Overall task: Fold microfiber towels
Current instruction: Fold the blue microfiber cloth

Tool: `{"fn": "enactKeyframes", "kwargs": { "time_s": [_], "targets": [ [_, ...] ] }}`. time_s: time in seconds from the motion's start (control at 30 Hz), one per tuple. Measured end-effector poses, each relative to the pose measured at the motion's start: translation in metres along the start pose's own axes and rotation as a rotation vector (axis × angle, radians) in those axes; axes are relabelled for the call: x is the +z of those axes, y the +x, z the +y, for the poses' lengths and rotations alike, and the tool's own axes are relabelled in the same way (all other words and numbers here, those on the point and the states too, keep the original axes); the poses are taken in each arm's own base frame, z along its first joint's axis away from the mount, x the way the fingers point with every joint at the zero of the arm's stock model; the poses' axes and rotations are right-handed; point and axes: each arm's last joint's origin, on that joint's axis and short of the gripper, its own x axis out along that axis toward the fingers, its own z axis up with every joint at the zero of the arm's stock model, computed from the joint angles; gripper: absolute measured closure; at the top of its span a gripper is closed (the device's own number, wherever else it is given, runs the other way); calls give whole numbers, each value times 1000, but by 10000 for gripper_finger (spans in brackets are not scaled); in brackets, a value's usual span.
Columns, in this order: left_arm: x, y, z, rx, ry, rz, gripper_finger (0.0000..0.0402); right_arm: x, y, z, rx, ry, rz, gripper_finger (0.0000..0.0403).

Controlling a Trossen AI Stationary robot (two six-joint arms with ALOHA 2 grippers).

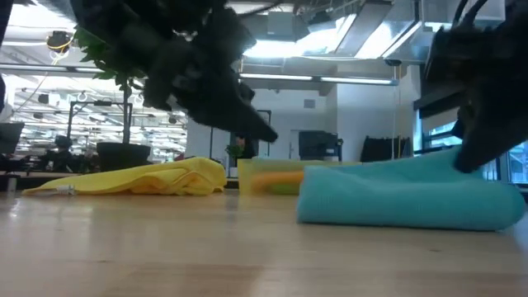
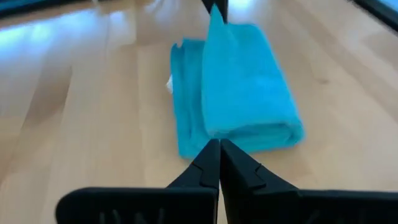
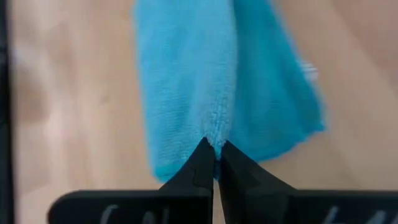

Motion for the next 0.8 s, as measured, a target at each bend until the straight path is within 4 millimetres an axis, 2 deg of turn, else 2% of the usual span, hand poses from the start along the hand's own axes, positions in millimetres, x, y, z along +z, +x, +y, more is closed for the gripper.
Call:
{"fn": "enactKeyframes", "kwargs": {
  "time_s": [0.17,0.37,0.6,0.8],
  "targets": [
    [-15,13,14,2,-26,37,401,-3,6,-6,-85,25,3,396],
    [-23,20,20,19,-40,60,401,1,15,-11,-126,-1,-29,396],
    [-14,13,22,31,-39,26,401,6,20,-17,-173,15,-59,396],
    [3,0,22,38,-36,-57,401,8,20,-17,-196,17,-107,390]
  ]
}}
